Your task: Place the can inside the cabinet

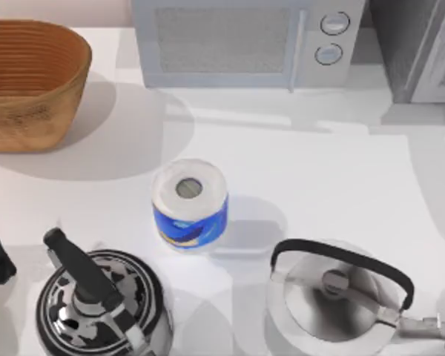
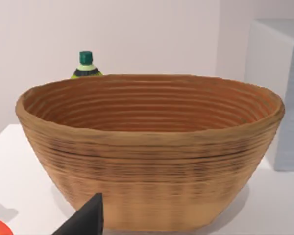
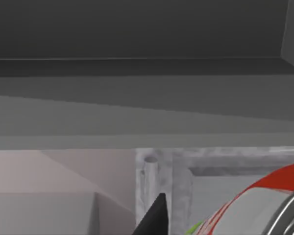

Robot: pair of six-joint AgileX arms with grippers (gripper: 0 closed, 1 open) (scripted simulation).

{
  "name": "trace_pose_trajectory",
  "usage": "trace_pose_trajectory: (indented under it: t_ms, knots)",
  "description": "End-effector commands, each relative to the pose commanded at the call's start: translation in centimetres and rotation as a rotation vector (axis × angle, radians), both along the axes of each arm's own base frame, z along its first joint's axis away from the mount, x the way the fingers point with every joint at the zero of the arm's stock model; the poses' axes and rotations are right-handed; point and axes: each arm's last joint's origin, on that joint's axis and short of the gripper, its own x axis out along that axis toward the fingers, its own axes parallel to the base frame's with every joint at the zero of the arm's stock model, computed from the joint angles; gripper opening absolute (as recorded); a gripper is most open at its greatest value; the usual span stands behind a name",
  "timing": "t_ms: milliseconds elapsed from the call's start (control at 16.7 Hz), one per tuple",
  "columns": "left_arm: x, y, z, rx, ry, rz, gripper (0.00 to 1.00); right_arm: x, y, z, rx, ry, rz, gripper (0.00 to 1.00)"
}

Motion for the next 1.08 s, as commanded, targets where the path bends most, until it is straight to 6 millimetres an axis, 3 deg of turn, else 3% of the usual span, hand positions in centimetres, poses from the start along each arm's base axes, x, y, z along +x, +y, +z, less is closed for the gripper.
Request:
trace_pose_trajectory:
  t_ms: [180,360,900,1080]
  knots:
    - [0.0,0.0,0.0,0.0,0.0,0.0,1.0,3.3,1.1,2.3,-0.003,0.03,0.015,0.0]
    - [0.0,0.0,0.0,0.0,0.0,0.0,1.0,5.7,1.9,3.4,-0.004,0.054,0.03,0.0]
    - [0.0,0.0,0.0,0.0,0.0,0.0,1.0,6.9,2.2,3.6,-0.002,0.071,0.031,0.0]
    - [0.0,0.0,0.0,0.0,0.0,0.0,1.0,9.1,2.4,4.0,-0.003,0.096,0.03,0.0]
